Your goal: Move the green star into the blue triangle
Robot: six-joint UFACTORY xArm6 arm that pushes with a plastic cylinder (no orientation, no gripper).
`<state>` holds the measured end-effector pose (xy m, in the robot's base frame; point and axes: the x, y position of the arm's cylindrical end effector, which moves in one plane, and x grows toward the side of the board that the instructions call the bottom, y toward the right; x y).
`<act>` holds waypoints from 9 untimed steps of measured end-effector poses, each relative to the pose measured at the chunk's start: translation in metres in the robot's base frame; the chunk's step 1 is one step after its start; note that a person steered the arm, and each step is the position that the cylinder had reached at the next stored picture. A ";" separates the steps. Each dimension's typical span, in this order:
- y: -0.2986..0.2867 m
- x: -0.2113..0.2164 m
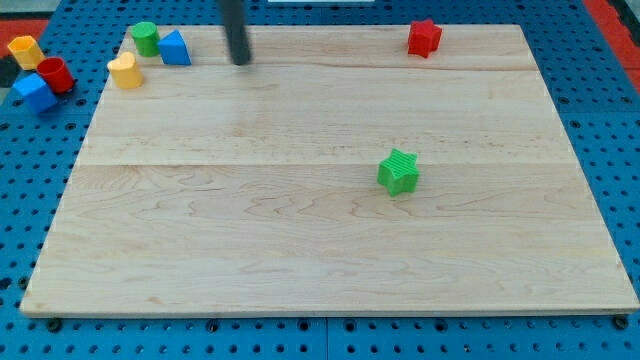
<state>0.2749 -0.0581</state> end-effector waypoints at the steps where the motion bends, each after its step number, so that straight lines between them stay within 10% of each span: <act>1: 0.116 0.053; 2: 0.205 0.131; 3: 0.171 0.208; 6: -0.013 0.117; 9: 0.025 0.158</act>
<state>0.4333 -0.0329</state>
